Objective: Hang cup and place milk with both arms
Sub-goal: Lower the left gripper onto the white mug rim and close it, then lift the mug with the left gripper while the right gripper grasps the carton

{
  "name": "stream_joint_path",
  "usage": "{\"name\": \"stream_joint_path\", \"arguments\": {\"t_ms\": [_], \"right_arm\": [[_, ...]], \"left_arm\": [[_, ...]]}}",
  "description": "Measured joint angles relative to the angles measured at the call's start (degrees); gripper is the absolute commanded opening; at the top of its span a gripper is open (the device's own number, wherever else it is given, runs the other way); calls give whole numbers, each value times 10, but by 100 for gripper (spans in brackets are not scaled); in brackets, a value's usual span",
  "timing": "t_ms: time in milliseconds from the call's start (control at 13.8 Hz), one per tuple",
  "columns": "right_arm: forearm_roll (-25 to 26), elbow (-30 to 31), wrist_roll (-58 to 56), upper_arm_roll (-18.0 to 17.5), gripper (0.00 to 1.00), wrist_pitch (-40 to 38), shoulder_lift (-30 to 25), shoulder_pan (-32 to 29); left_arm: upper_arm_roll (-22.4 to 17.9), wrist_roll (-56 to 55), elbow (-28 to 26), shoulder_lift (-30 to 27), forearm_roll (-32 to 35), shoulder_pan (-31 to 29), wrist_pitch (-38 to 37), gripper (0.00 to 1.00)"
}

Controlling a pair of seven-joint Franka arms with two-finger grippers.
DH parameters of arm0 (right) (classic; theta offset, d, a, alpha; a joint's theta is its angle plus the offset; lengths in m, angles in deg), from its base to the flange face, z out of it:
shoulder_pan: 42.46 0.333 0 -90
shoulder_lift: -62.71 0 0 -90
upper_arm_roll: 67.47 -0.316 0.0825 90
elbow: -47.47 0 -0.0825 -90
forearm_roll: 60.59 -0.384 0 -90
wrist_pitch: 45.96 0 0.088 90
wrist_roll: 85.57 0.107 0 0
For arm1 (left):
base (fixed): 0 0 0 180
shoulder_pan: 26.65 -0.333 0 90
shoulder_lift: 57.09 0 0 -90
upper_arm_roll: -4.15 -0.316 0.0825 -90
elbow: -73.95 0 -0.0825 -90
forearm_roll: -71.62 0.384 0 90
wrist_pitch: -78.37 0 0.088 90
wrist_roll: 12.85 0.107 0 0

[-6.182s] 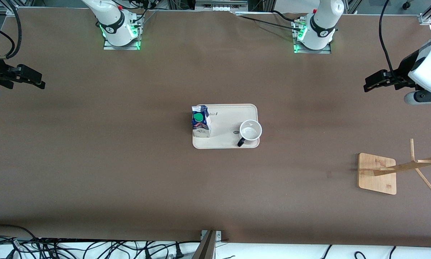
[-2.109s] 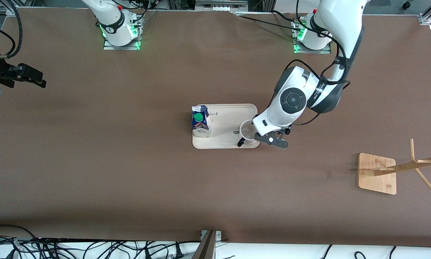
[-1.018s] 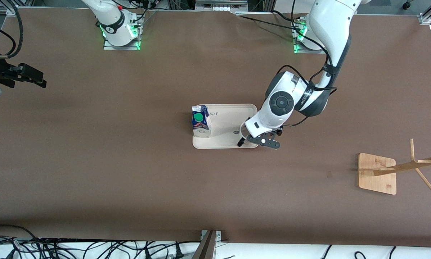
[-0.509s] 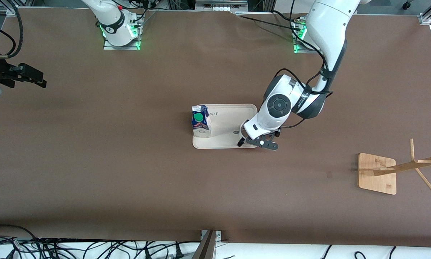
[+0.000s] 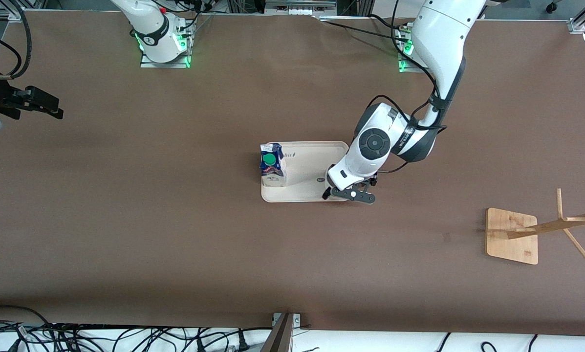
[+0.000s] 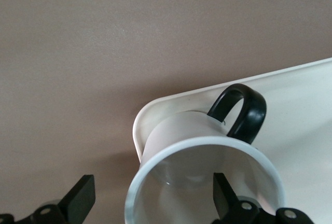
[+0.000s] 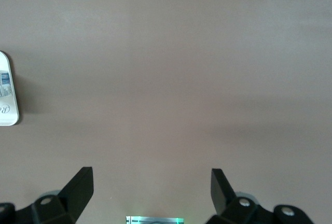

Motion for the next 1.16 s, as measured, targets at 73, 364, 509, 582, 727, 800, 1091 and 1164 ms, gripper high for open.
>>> {"name": "stream_joint_path", "arguments": {"t_ms": [73,364,509,582,727,800,1091,1164], "right_arm": [[0,0,0,0,100,0,0,0],[0,0,0,0,100,0,2,0],[0,0,0,-1,100,0,3,1],[0,0,1,-1,100,0,3,2],[0,0,1,-1,100,0,4,2],[0,0,1,-1,100,0,5,2],[-1,0,0,-1,100,-29,17,6],[-1,0,-1,-2,100,-29,23,10]], "left_arm": [[0,-1,0,0,0,0,0,20],[1,-1,1,0,0,0,-12,0],[1,-2,6,-2,0,0,-37,0],[1,-3,9,-4,0,0,-42,0],[3,-11,12,-11,0,0,-48,0],[3,-18,12,-14,0,0,-49,0],[6,-35,13,-28,0,0,-73,0],[6,-37,14,-34,0,0,-87,0]]}}
